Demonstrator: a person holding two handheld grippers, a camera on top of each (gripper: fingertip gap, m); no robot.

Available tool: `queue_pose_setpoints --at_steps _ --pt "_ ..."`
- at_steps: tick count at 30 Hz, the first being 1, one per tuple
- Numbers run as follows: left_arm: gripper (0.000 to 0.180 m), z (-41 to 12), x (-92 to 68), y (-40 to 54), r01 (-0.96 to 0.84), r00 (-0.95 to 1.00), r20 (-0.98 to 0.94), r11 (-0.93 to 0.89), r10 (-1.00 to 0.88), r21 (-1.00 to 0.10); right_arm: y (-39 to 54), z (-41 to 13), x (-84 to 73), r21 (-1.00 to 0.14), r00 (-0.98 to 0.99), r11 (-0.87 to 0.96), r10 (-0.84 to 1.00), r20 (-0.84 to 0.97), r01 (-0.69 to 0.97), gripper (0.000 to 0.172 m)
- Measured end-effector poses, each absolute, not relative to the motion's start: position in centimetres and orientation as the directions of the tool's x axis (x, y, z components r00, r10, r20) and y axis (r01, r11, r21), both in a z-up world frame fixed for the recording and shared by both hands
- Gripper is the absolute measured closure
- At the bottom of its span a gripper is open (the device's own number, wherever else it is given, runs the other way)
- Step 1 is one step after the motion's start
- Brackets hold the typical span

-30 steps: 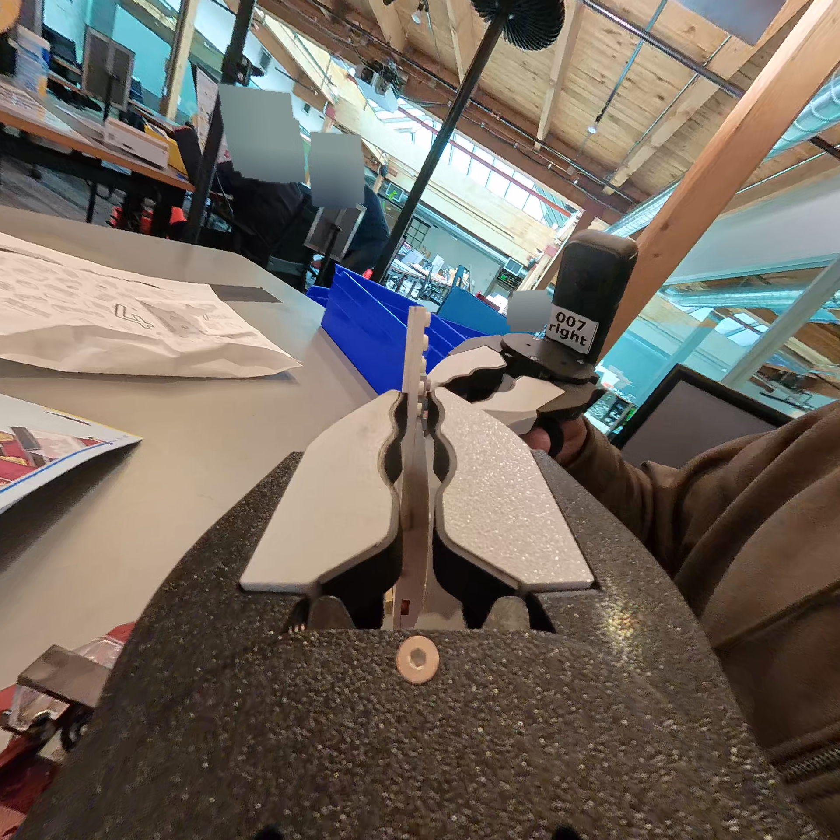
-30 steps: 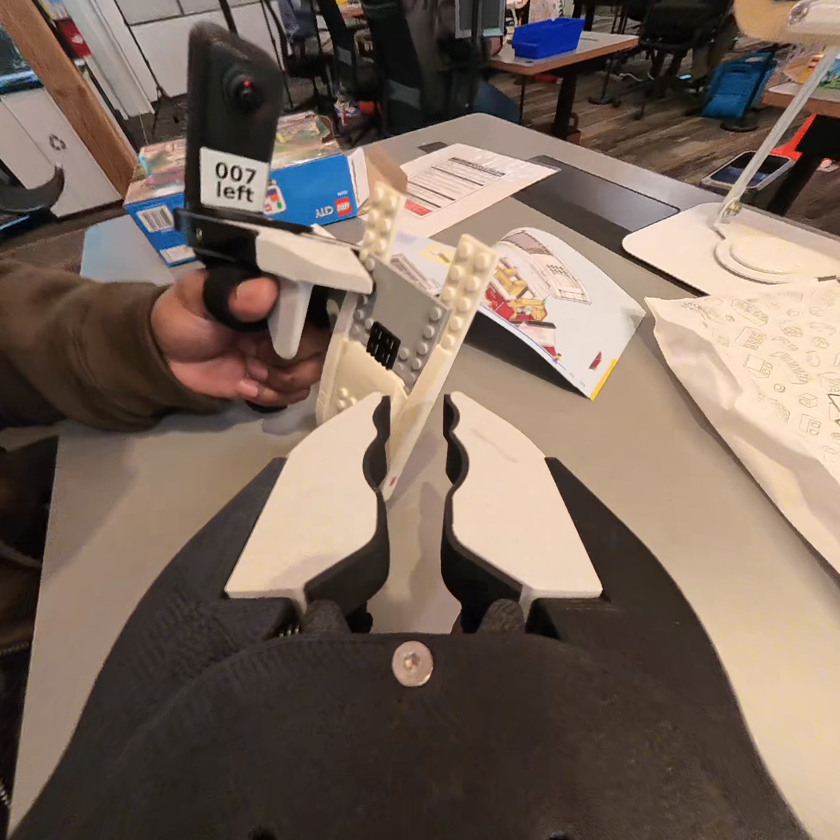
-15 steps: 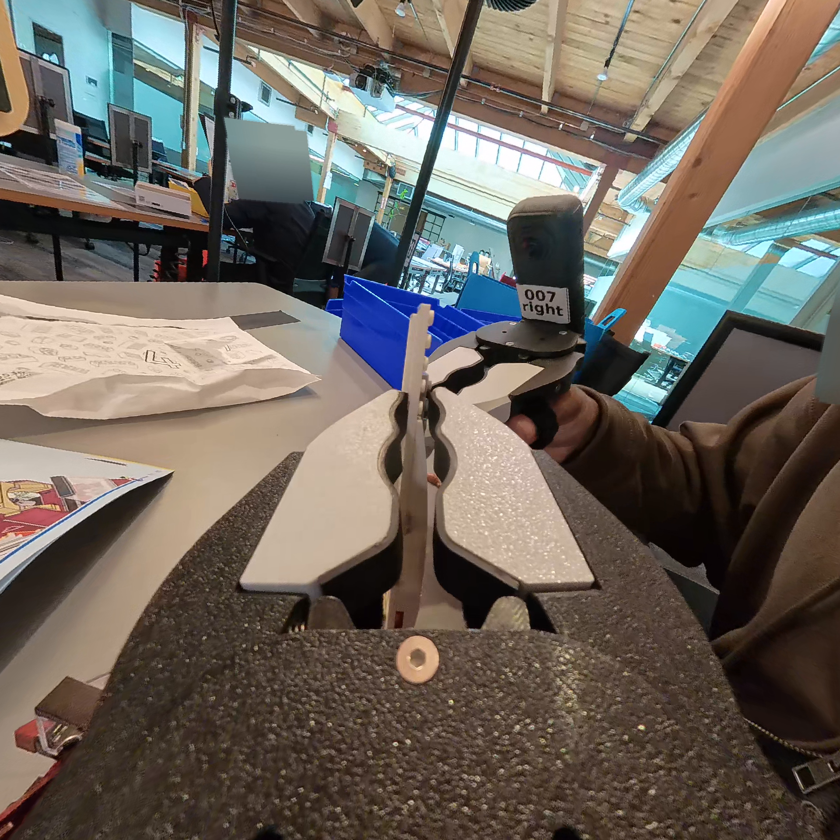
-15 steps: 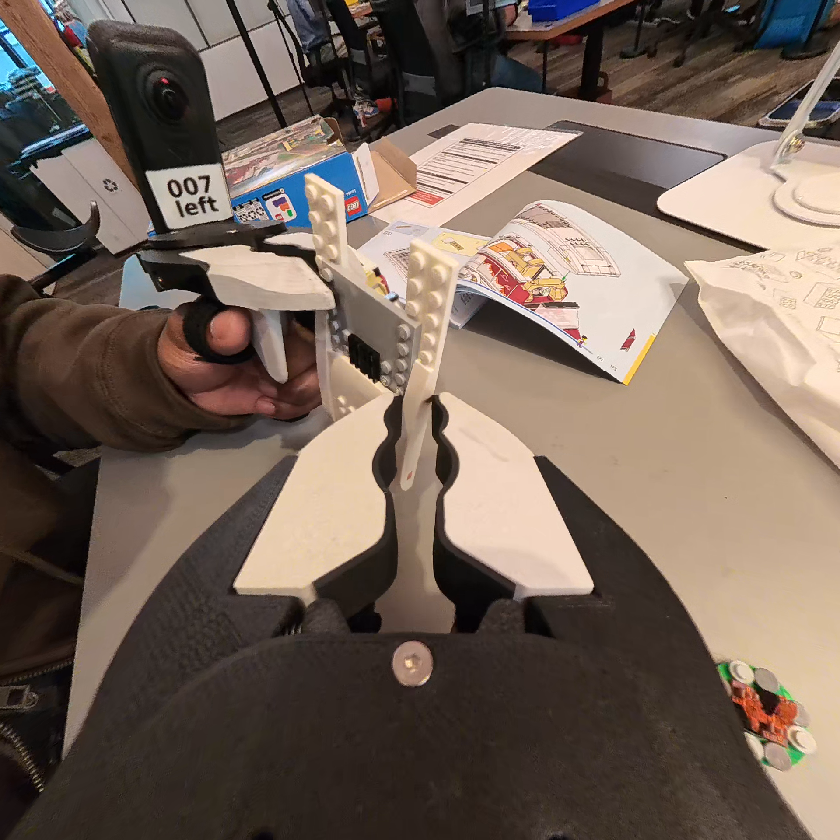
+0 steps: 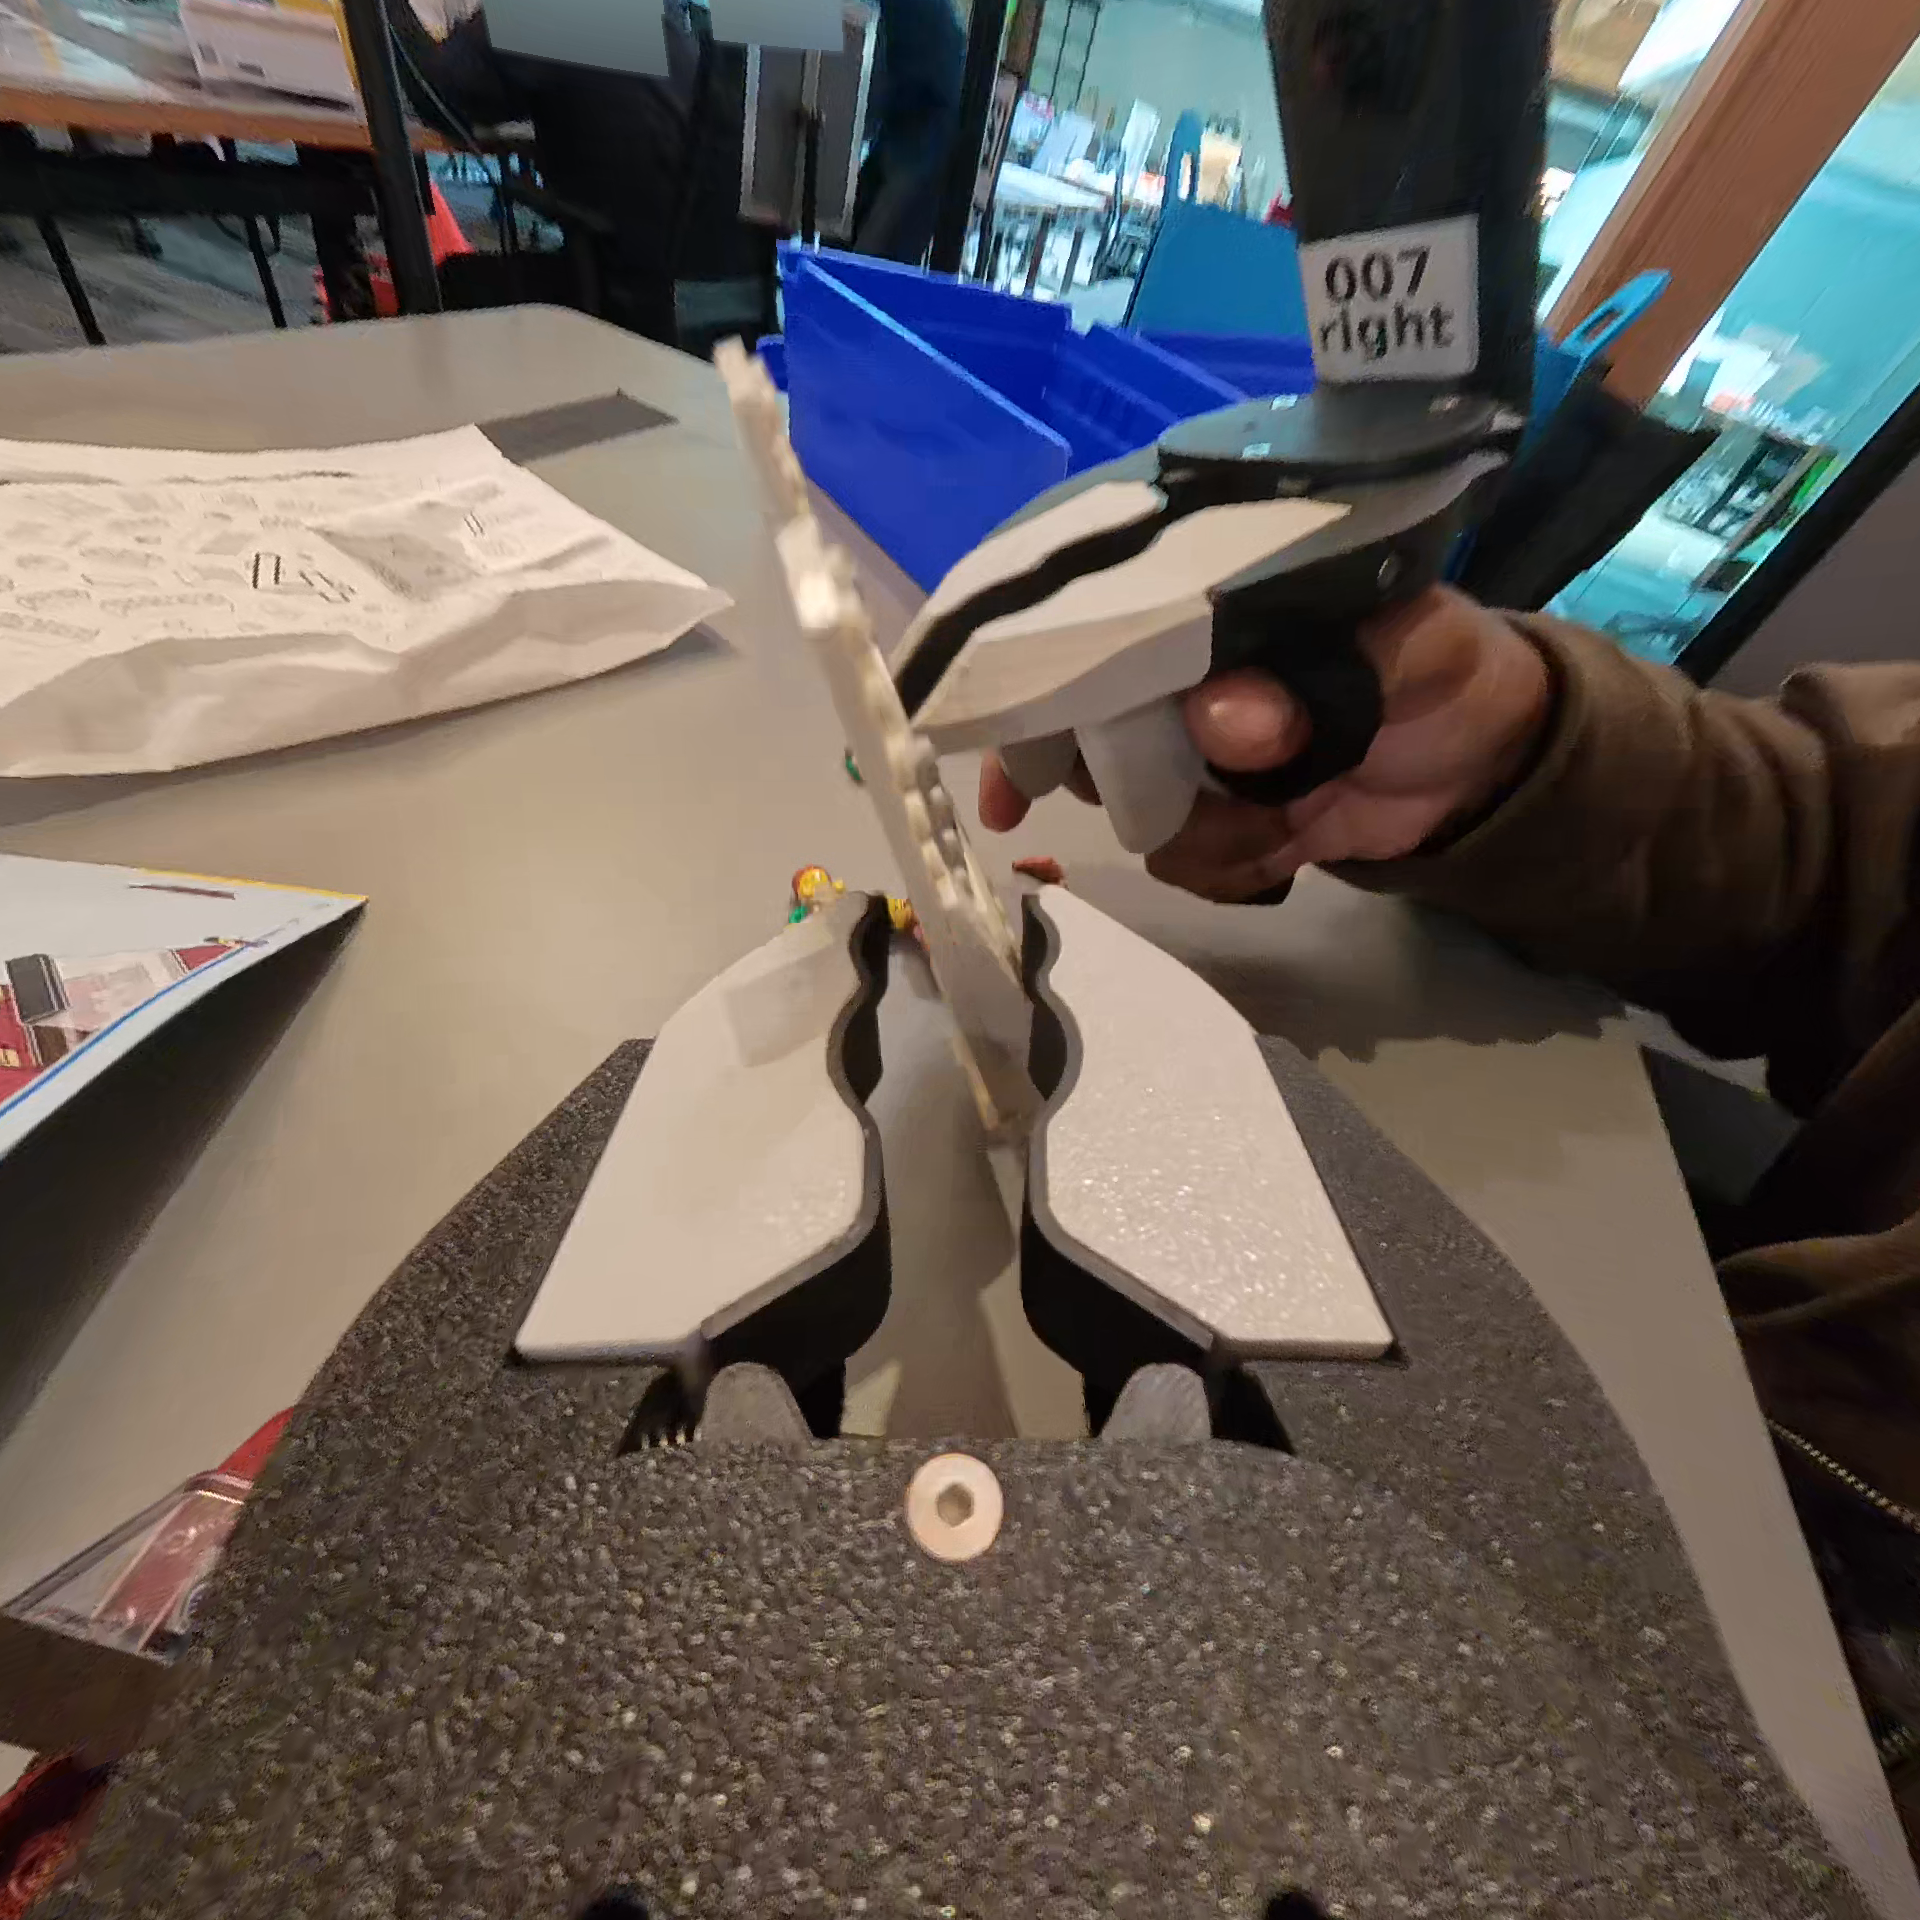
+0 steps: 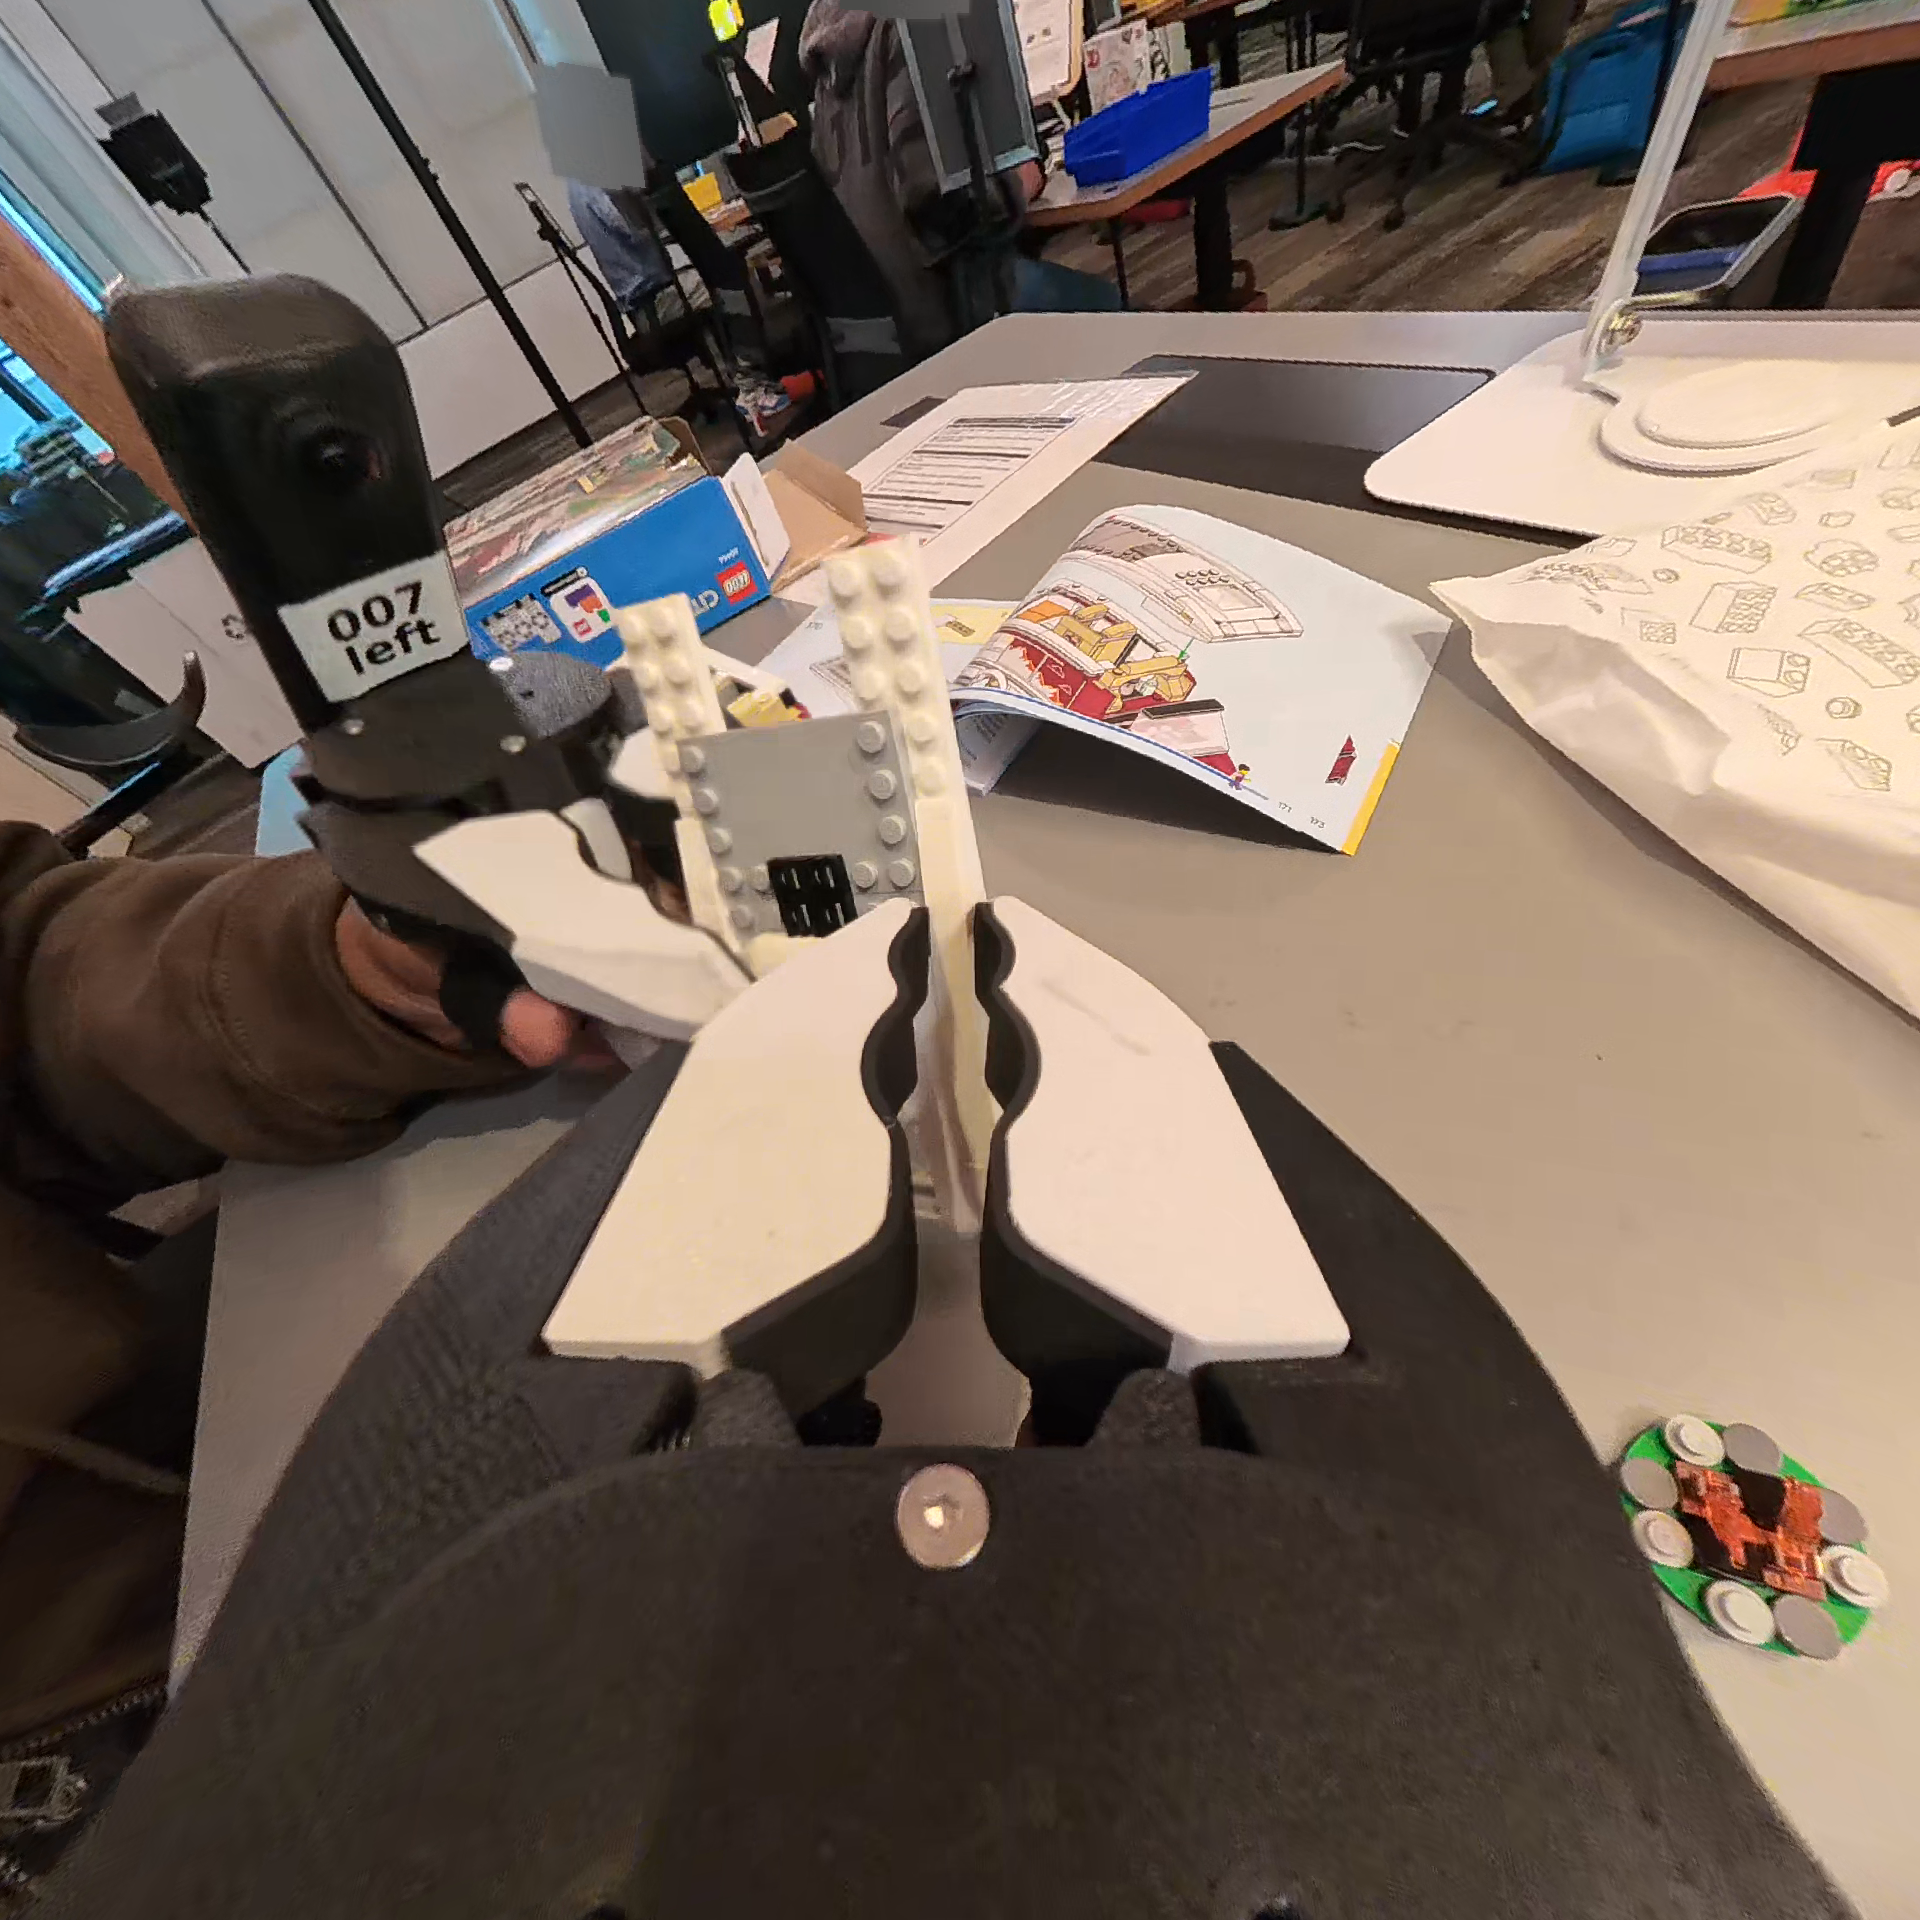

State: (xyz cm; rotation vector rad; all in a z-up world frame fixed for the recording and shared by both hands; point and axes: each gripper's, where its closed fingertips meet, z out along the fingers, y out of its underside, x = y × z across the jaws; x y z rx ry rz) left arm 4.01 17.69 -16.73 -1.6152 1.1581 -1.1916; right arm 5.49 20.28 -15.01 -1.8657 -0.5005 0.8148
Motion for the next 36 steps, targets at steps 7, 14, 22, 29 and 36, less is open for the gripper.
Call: queue_pose_setpoints --at_steps 7,14,22,29,36 --pt "0.155 -16.8 4.2 17.5 -0.183 0.122 0.321 -0.339 -0.939 -0.923 20.1 -15.1 4.8 -0.900 0.675 -0.432 0.647 -0.355 -0.059 0.164" --pt "0.169 -16.7 3.7 18.2 -0.156 0.134 0.372 -0.391 -0.918 -0.907 20.2 -15.5 4.7 -0.926 0.730 -0.377 0.640 -0.240 0.027 0.164" --pt "0.169 -16.8 3.6 17.8 -0.252 0.181 0.135 -0.179 -0.974 -0.951 19.8 -15.2 4.5 -0.940 0.743 -0.328 0.650 -0.157 0.088 0.163" --pt "0.169 -16.2 3.5 17.6 -0.262 0.165 0.063 -0.106 -0.984 -0.959 19.3 -14.6 4.4 -0.957 0.702 -0.270 0.702 -0.119 0.108 0.164" --pt "0.169 -13.8 3.0 17.4 -0.080 0.000 0.435 -0.433 -0.901 -0.898 18.9 -13.4 5.8 -0.948 0.604 -0.317 0.755 -0.256 -0.005 0.172"
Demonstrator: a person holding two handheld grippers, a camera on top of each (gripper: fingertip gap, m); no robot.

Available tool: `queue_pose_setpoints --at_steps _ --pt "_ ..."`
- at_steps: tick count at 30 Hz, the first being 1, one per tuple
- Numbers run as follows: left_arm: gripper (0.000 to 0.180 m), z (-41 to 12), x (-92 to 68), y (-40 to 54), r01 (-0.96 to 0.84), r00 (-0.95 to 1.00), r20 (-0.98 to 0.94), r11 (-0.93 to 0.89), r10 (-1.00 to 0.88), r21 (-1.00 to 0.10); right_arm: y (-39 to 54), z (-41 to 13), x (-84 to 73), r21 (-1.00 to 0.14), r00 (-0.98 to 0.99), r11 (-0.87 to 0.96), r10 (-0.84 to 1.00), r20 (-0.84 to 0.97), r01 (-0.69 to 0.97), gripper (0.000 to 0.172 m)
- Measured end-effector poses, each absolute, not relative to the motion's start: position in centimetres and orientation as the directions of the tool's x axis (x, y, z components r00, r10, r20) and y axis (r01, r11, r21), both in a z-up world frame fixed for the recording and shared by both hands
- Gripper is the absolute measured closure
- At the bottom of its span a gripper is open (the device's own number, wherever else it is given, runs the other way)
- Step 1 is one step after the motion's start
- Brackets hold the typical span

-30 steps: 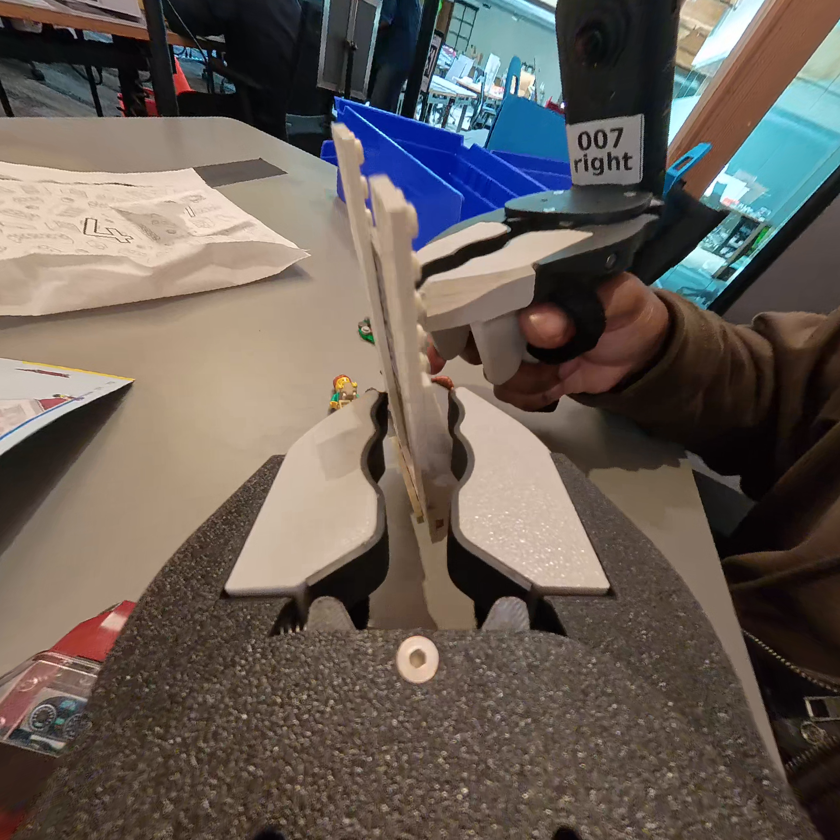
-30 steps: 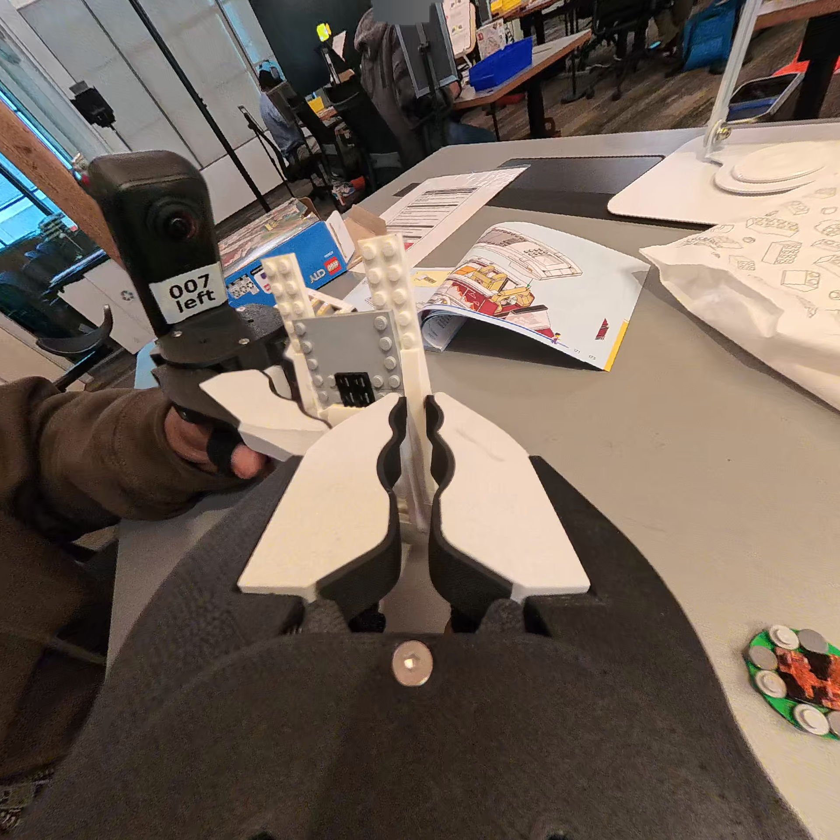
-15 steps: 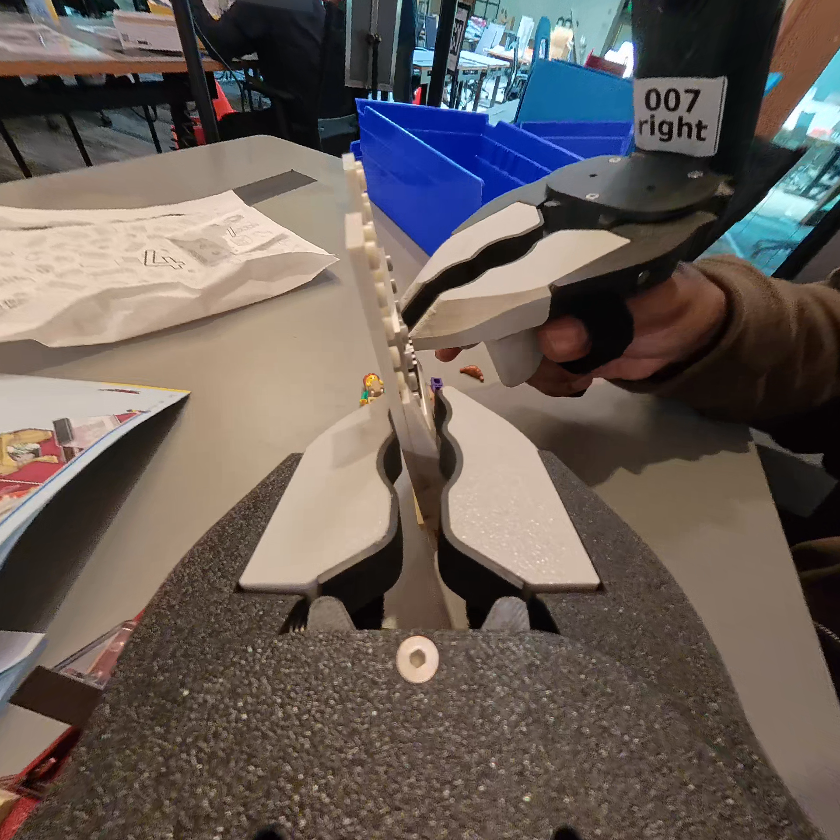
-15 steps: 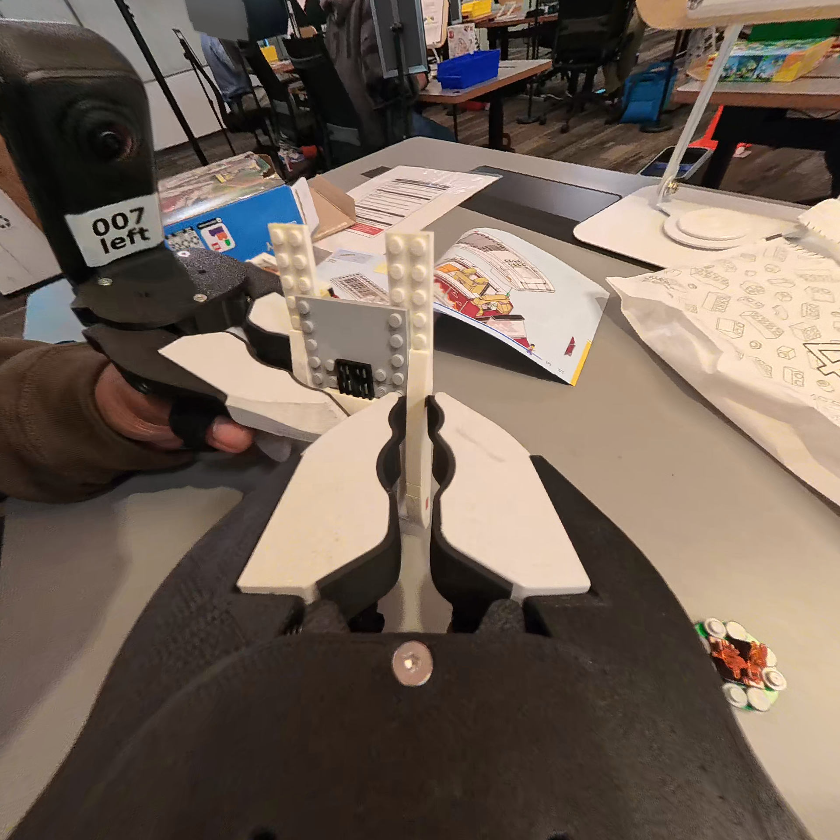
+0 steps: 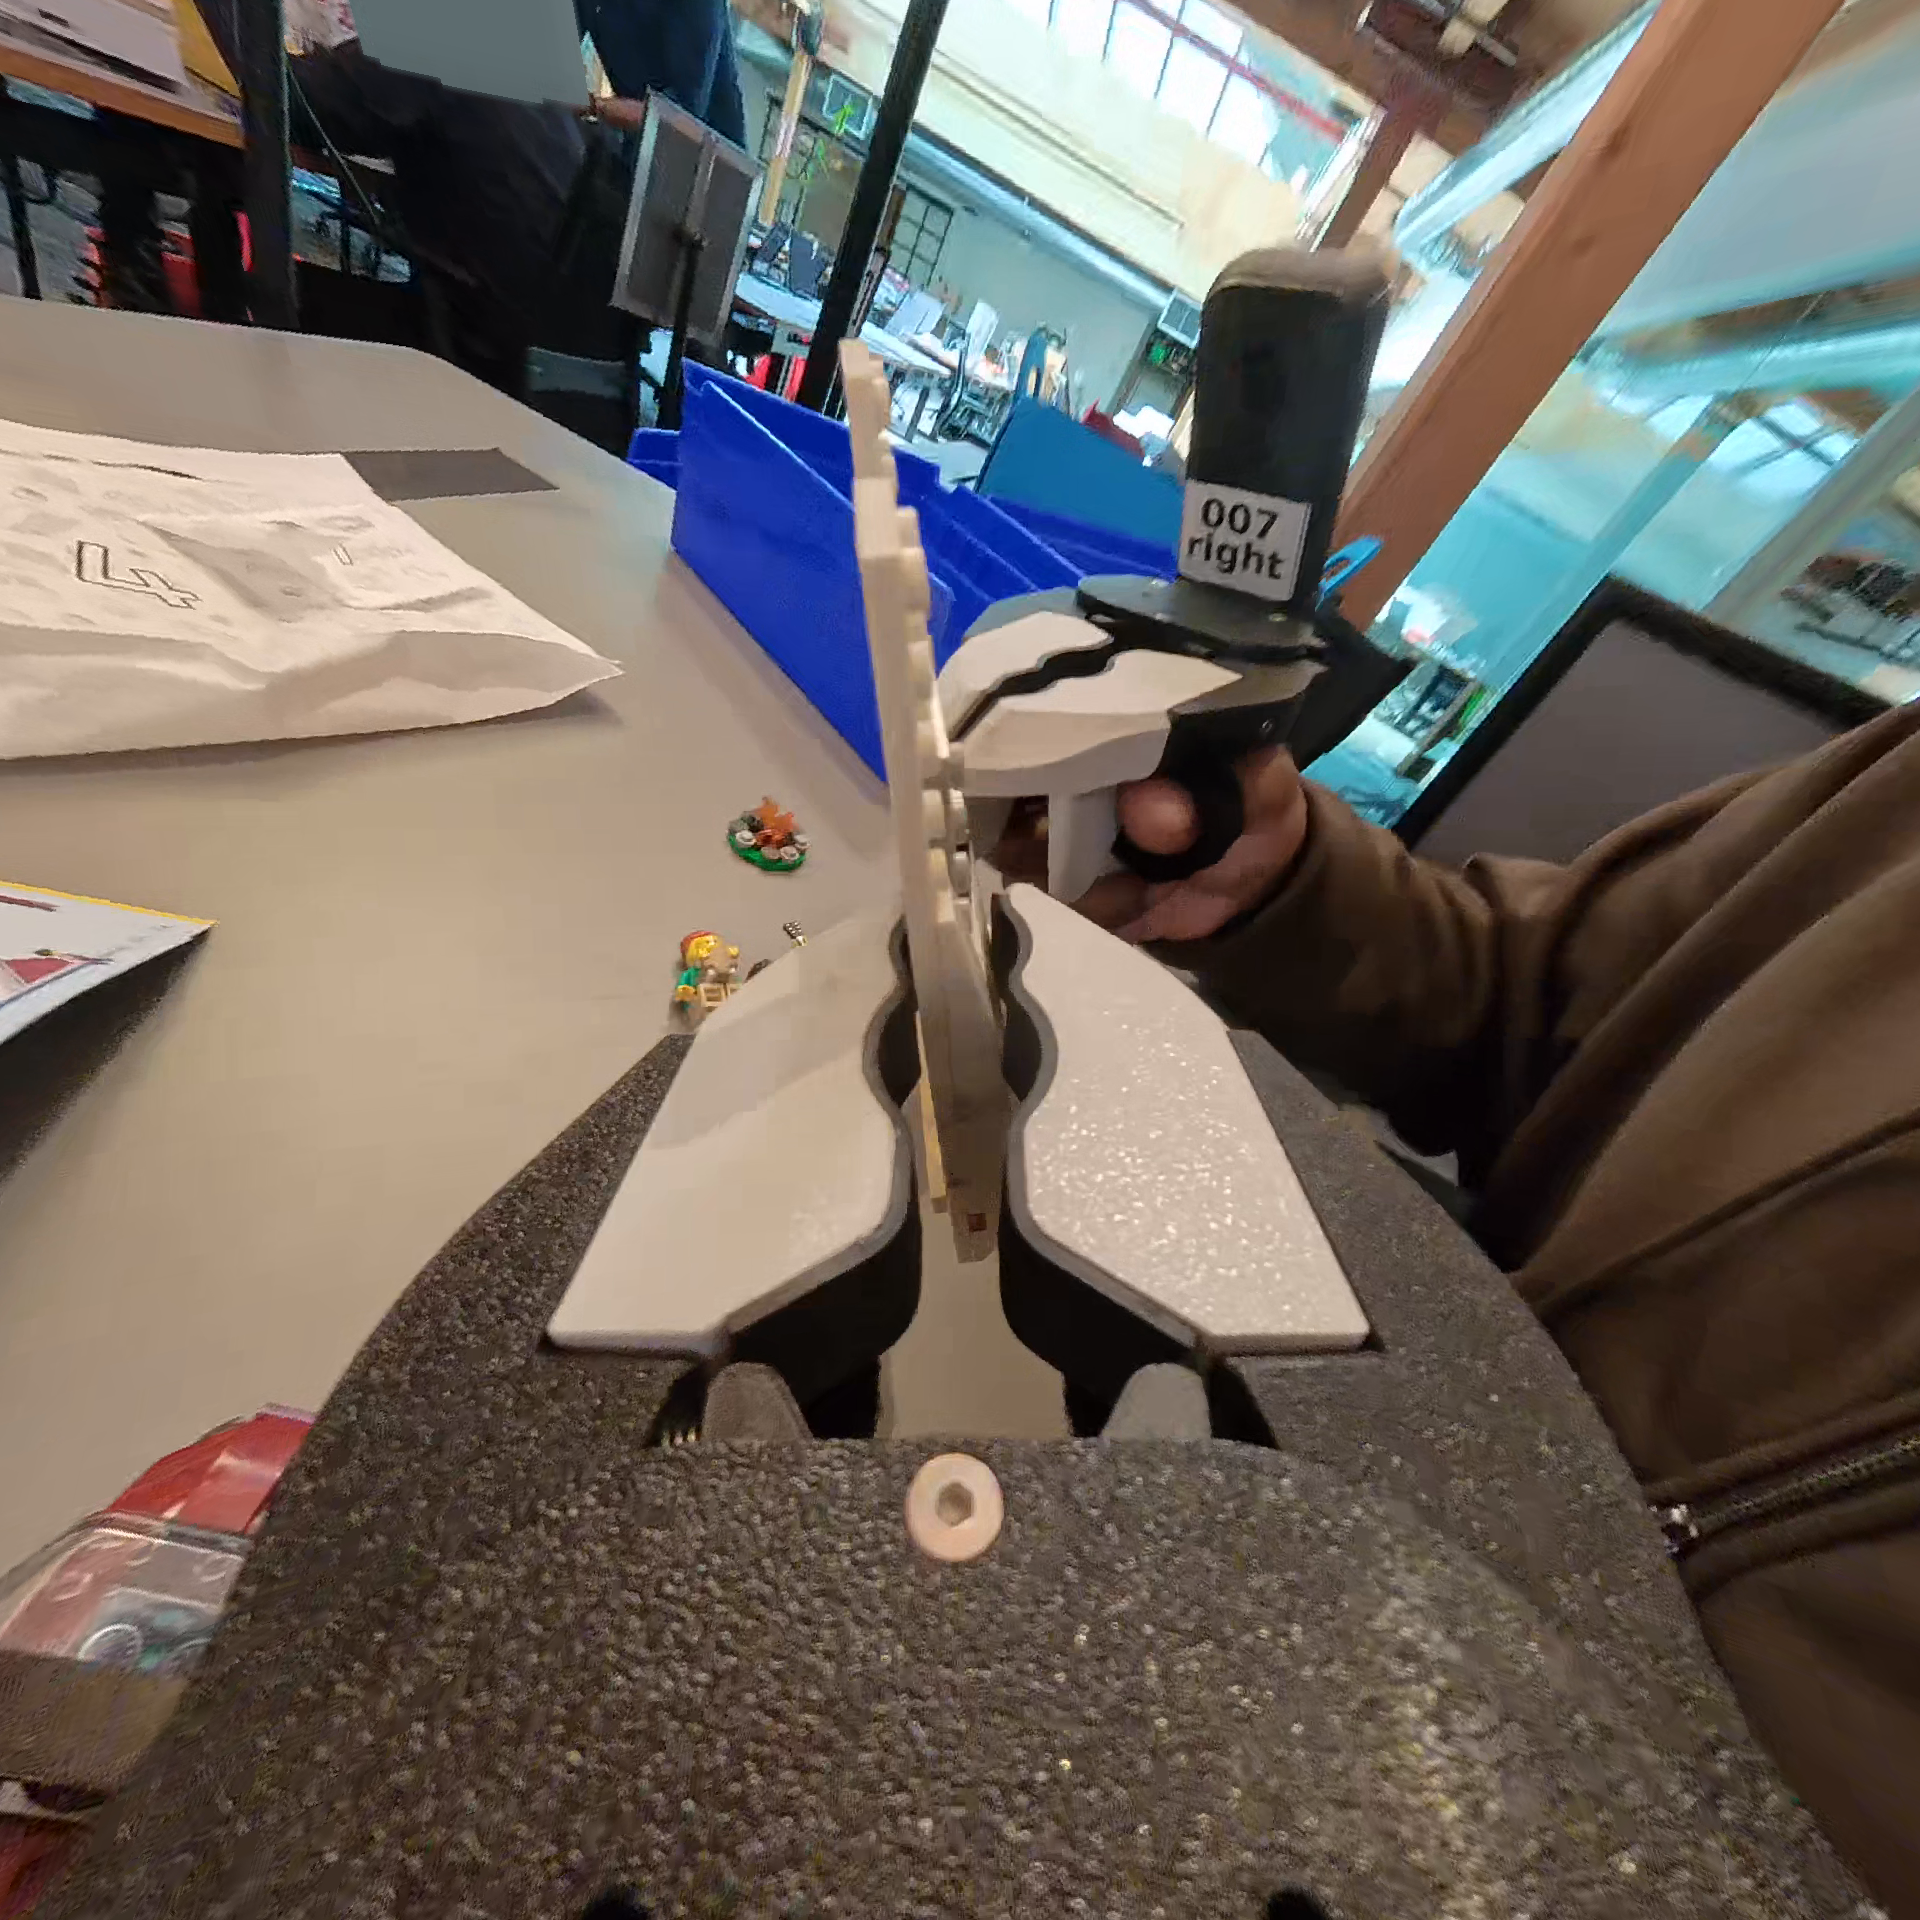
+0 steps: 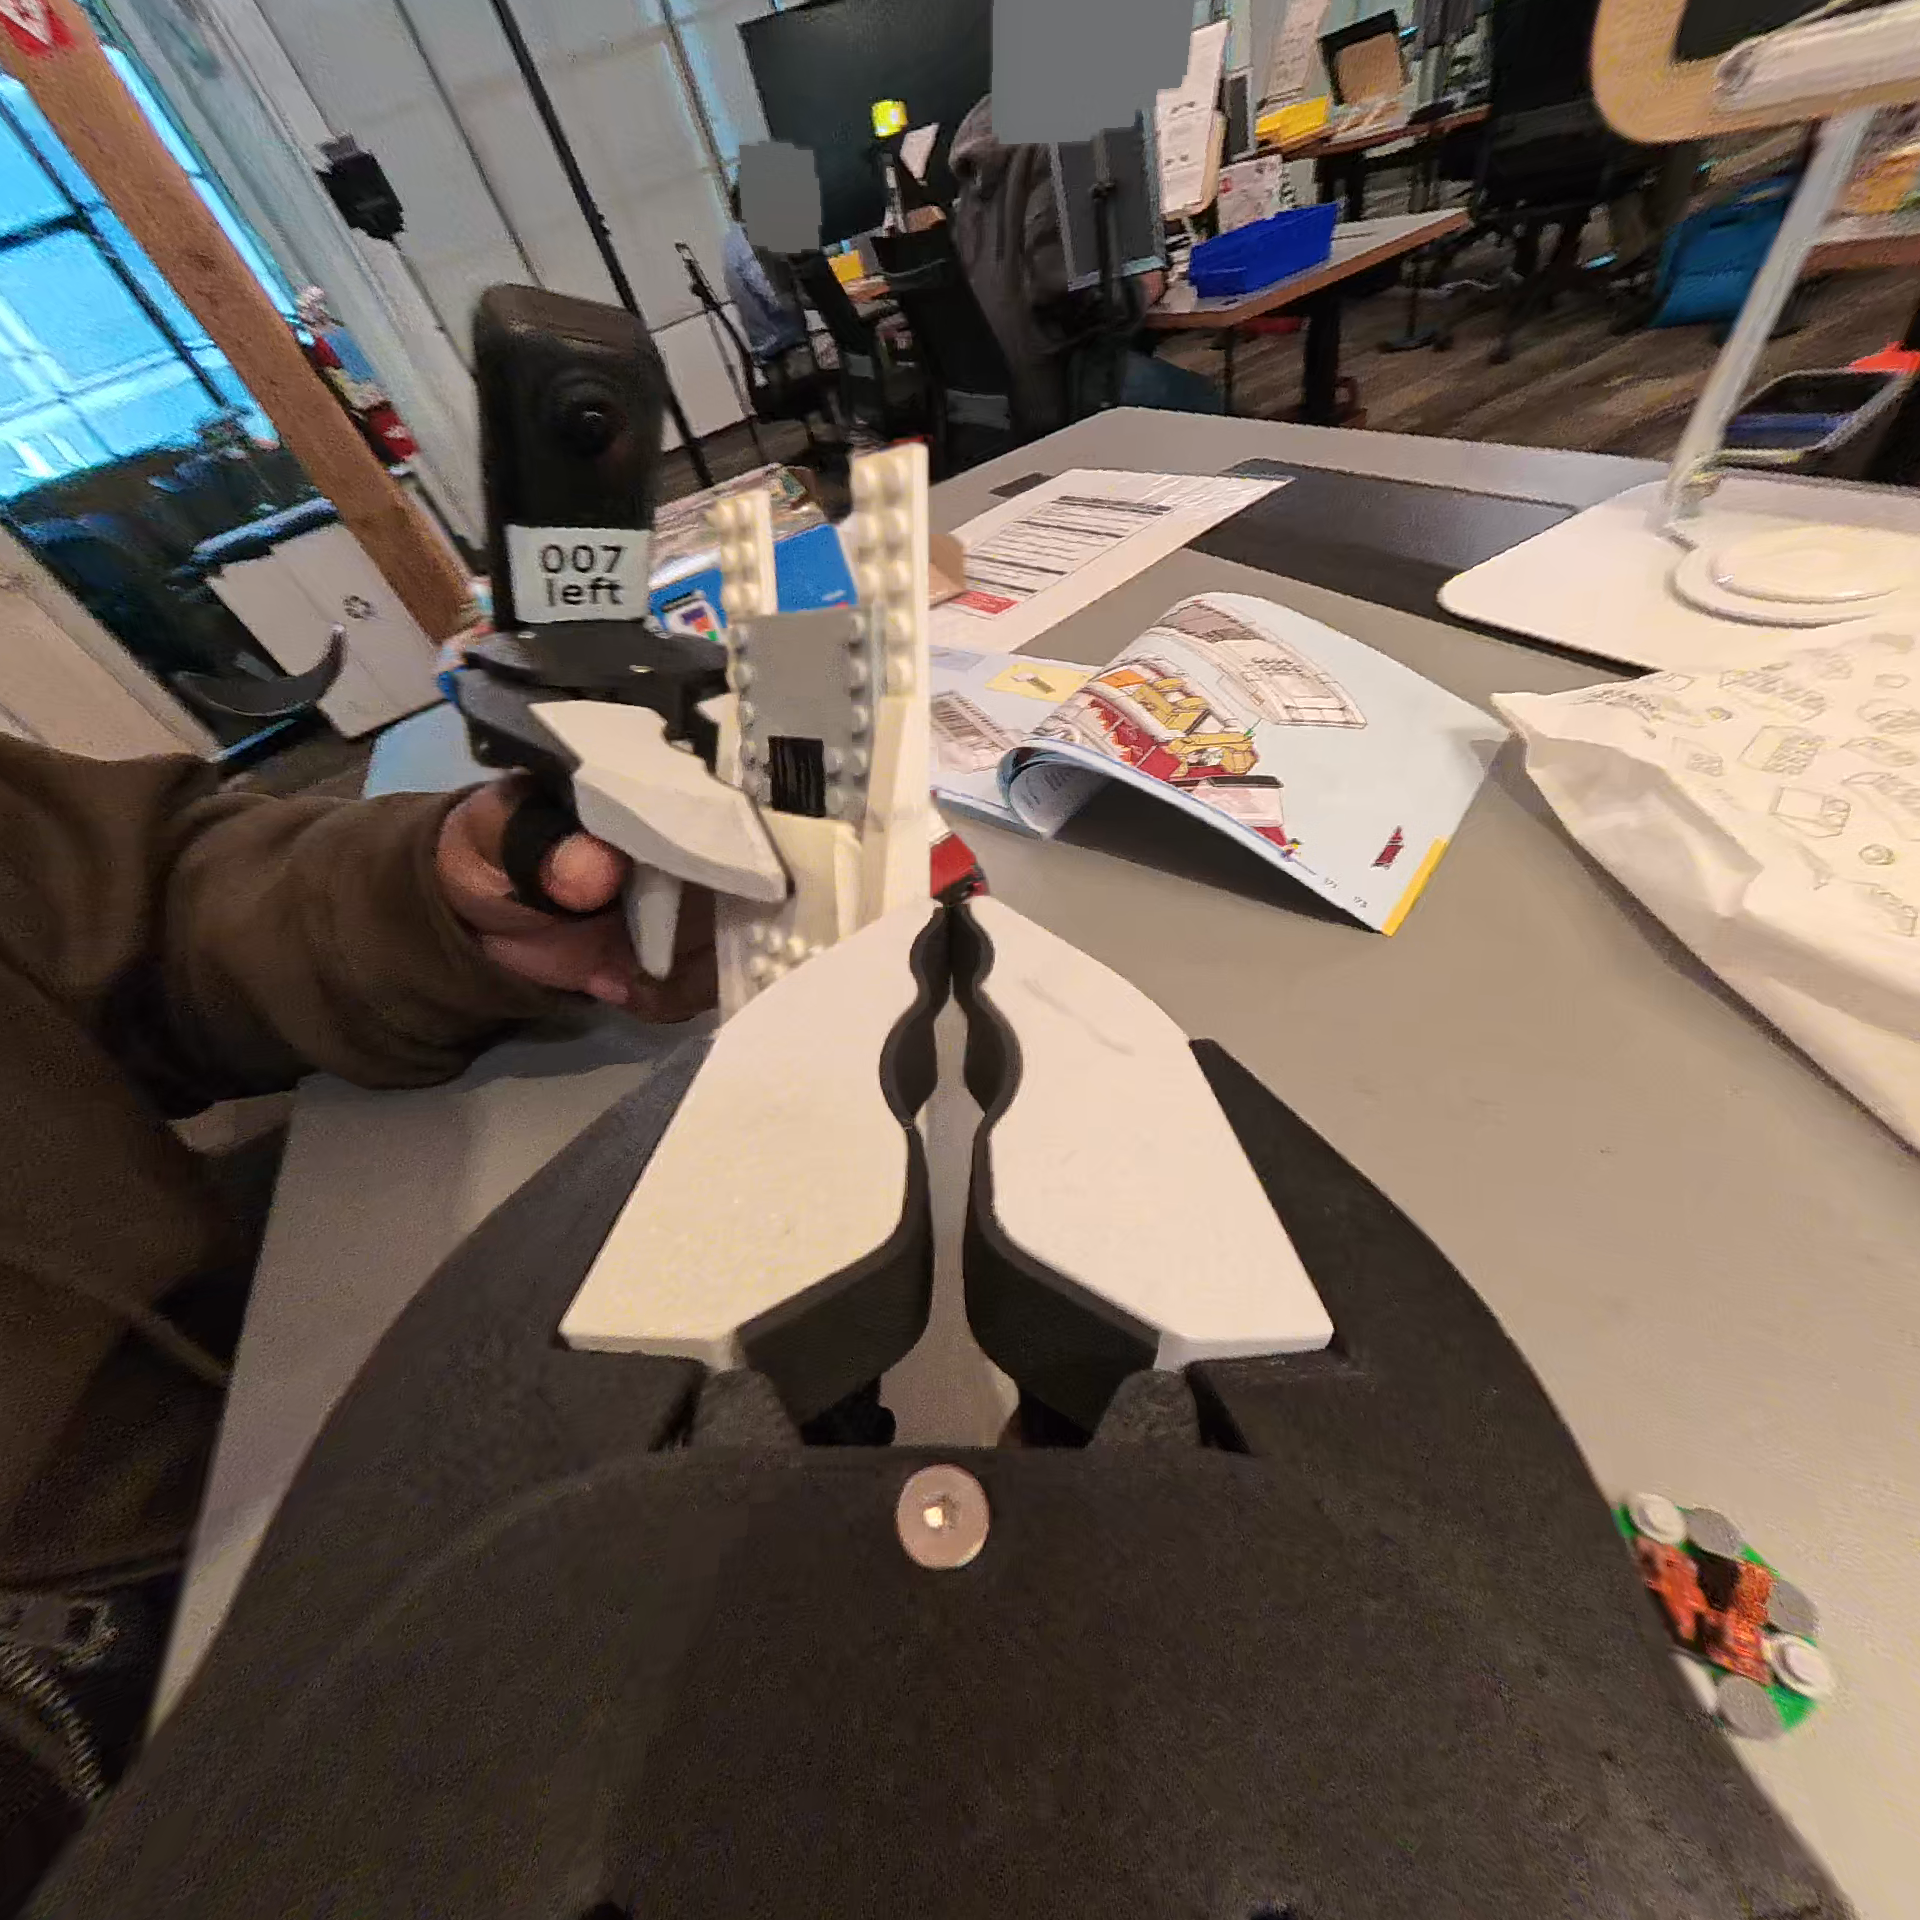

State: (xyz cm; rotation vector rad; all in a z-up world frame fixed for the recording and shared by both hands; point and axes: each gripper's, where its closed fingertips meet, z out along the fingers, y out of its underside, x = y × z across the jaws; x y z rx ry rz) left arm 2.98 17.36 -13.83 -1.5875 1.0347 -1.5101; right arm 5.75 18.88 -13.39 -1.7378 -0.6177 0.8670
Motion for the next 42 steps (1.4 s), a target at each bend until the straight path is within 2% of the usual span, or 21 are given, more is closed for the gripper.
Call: queue_pose_setpoints --at_steps 2,7,12,15,18,22,26,34,42 --pt "0.169 -13.8 3.0 17.5 -0.070 0.000 0.455 -0.454 -0.890 -0.888 18.6 -13.2 5.6 -0.951 0.587 -0.310 0.769 -0.253 -0.004 0.172" --pt "0.169 -14.3 3.0 17.7 -0.073 0.011 0.486 -0.486 -0.874 -0.871 18.7 -13.7 5.3 -0.968 0.641 -0.233 0.758 -0.119 0.097 0.168" --pt "0.169 -14.6 3.1 17.7 -0.077 0.013 0.505 -0.505 -0.863 -0.860 18.9 -13.4 5.3 -0.972 0.654 -0.228 0.744 -0.137 0.056 0.157" --pt "0.169 -14.9 3.3 17.6 -0.090 0.028 0.500 -0.500 -0.866 -0.861 18.4 -12.5 4.9 -0.987 0.651 -0.142 0.757 -0.064 0.069 0.157" --pt "0.169 -15.2 3.4 17.8 -0.108 0.093 0.422 -0.431 -0.902 -0.896 17.7 -12.1 3.8 -0.991 0.641 -0.071 0.767 0.020 0.117 0.156" --pt "0.169 -14.8 3.4 17.9 -0.124 0.191 0.218 -0.244 -0.957 -0.962 17.3 -11.8 2.5 -0.992 0.659 -0.073 0.752 0.011 0.100 0.155" --pt "0.169 -14.6 3.4 17.9 -0.157 0.261 0.047 -0.091 -0.964 -0.983 17.4 -12.1 2.0 -0.991 0.692 -0.050 0.720 0.050 0.124 0.151" --pt "0.169 -15.0 3.5 17.9 -0.196 0.304 -0.061 0.000 -0.951 -0.981 17.6 -12.5 1.7 -0.983 0.722 -0.001 0.679 0.132 0.181 0.150" --pt "0.170 -15.7 3.6 17.6 -0.236 0.266 -0.097 0.033 -0.959 -0.971 16.6 -13.2 1.7 -0.967 0.615 0.060 0.761 0.204 0.246 0.150"
